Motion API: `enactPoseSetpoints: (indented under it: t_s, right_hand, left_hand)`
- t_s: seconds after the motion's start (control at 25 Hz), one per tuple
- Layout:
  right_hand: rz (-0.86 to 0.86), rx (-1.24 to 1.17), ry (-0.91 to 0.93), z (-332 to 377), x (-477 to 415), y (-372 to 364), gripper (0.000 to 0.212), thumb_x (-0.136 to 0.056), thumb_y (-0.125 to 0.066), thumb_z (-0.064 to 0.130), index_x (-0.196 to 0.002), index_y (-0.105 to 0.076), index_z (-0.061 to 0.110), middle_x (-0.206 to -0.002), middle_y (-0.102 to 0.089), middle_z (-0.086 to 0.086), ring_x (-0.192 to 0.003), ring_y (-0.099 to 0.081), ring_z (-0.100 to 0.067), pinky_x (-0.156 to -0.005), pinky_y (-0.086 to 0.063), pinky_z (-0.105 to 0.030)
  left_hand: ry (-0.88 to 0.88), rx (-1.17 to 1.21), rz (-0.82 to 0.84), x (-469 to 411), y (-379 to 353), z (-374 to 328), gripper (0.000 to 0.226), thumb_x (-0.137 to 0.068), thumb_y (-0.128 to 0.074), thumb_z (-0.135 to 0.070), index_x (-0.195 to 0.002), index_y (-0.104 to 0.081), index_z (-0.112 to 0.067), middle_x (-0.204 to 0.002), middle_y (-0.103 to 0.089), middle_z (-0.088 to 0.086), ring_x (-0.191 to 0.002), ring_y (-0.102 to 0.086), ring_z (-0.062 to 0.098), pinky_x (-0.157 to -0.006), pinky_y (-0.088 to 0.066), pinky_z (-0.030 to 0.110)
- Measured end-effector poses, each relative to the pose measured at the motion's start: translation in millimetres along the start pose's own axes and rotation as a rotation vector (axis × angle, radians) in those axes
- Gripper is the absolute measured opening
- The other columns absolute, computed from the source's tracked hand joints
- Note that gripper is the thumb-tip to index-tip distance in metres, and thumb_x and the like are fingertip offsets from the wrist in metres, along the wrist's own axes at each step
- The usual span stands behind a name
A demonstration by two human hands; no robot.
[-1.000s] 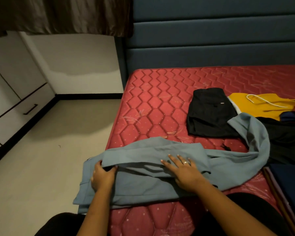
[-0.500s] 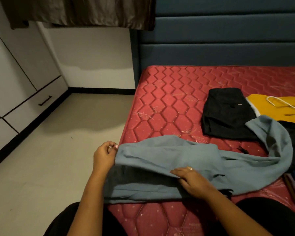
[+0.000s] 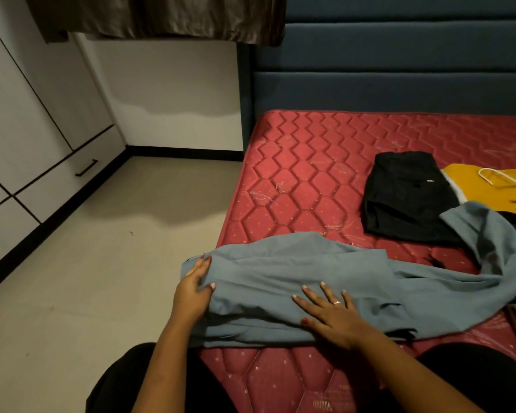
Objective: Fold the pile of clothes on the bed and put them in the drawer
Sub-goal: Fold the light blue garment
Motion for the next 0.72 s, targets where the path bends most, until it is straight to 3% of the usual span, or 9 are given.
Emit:
enactPoseSetpoints:
  t_s: [0.12, 0.2, 0.36, 0.48, 0.56, 0.64, 0.72]
  right_hand:
    - [0.047, 0.025, -0.065, -14.8, -3.0, 2.8, 0.081, -0.064, 0.004, 0.087, -0.14, 0.009, 0.061, -0.157, 0.012, 0.024, -0.146, 0.018, -0.021, -0.11, 0.011, -0.061]
    - [0.084, 0.05, -0.141, -22.8, -1.9, 7.4, 0.07, -0.081, -0.016, 0.082, -0.141, 0.011, 0.06, -0.156, 0.014, 0.024, -0.146, 0.018, -0.026, -0.109, 0.01, -0.065]
    - [0.023, 0.036, -0.216, -19.9, 4.5, 6.8, 0.063, -0.095, -0.03, 0.063, -0.145, 0.008, 0.054, -0.159, 0.013, 0.015, -0.146, 0.014, -0.035, -0.111, 0.004, -0.064]
    - [0.005, 0.007, -0.267, -29.0, 6.3, 10.1, 0.068, -0.094, -0.037, 0.059, -0.147, 0.005, 0.053, -0.16, 0.012, 0.014, -0.146, 0.012, -0.036, -0.114, -0.002, -0.059]
    - [-0.005, -0.055, -0.371, -59.8, 10.0, 24.7, 0.075, -0.093, -0.05, 0.049, -0.149, 0.0, 0.048, -0.161, 0.011, 0.009, -0.147, 0.008, -0.036, -0.117, -0.011, -0.052]
    - [-0.055, -0.09, -0.512, -97.6, 23.1, 44.1, 0.085, -0.086, -0.063, 0.037, -0.151, -0.008, 0.042, -0.161, 0.001, 0.003, -0.147, -0.004, -0.032, -0.115, -0.022, -0.048]
    - [-0.129, -0.318, -0.603, -132.9, 40.9, 56.1, 0.096, -0.074, -0.08, 0.025, -0.15, -0.02, 0.028, -0.154, -0.024, -0.01, -0.138, -0.03, -0.031, -0.108, -0.033, -0.043]
  left_hand:
    - [0.105, -0.108, 0.144, 6.0, -3.1, 14.0, 0.085, -0.079, -0.074, -0.005, -0.15, -0.026, -0.01, -0.155, -0.027, 0.009, -0.142, -0.027, 0.024, -0.112, -0.022, 0.023]
    - [0.236, -0.152, 0.09, 14.7, -3.8, 20.1, 0.093, -0.077, -0.078, -0.016, -0.152, -0.022, -0.015, -0.15, -0.029, 0.015, -0.136, -0.034, 0.031, -0.11, -0.029, 0.035]
    - [0.415, -0.319, -0.029, 24.3, -8.0, 15.3, 0.069, -0.08, -0.071, -0.043, -0.137, -0.046, -0.013, -0.142, -0.036, 0.015, -0.127, -0.037, 0.037, -0.104, -0.036, 0.044]
    - [0.376, -0.204, -0.118, 17.4, -12.5, 5.0, 0.035, -0.087, -0.066, -0.025, -0.116, -0.059, -0.006, -0.129, -0.051, 0.022, -0.118, -0.046, 0.039, -0.096, -0.039, 0.043]
    - [0.36, -0.084, -0.197, 16.5, -13.5, -3.7, 0.012, -0.089, -0.059, -0.008, -0.101, -0.056, -0.005, -0.112, -0.061, 0.025, -0.106, -0.054, 0.042, -0.085, -0.041, 0.041]
    - [0.365, -0.118, -0.283, 19.2, -11.2, -9.4, 0.022, -0.088, -0.052, 0.0, -0.109, -0.048, -0.006, -0.114, -0.057, 0.025, -0.103, -0.054, 0.043, -0.08, -0.04, 0.043]
    - [0.328, -0.32, -0.329, 20.6, -14.4, -20.5, 0.042, -0.085, -0.05, 0.002, -0.124, -0.044, -0.011, -0.126, -0.049, 0.021, -0.111, -0.048, 0.043, -0.086, -0.041, 0.05]
Point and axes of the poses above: each hand's wrist, its own x-axis away from the middle knuckle, its own y-axis out of the back of the hand, z = x × y, the point moved 2 cm from there along -x, towards the middle knuckle
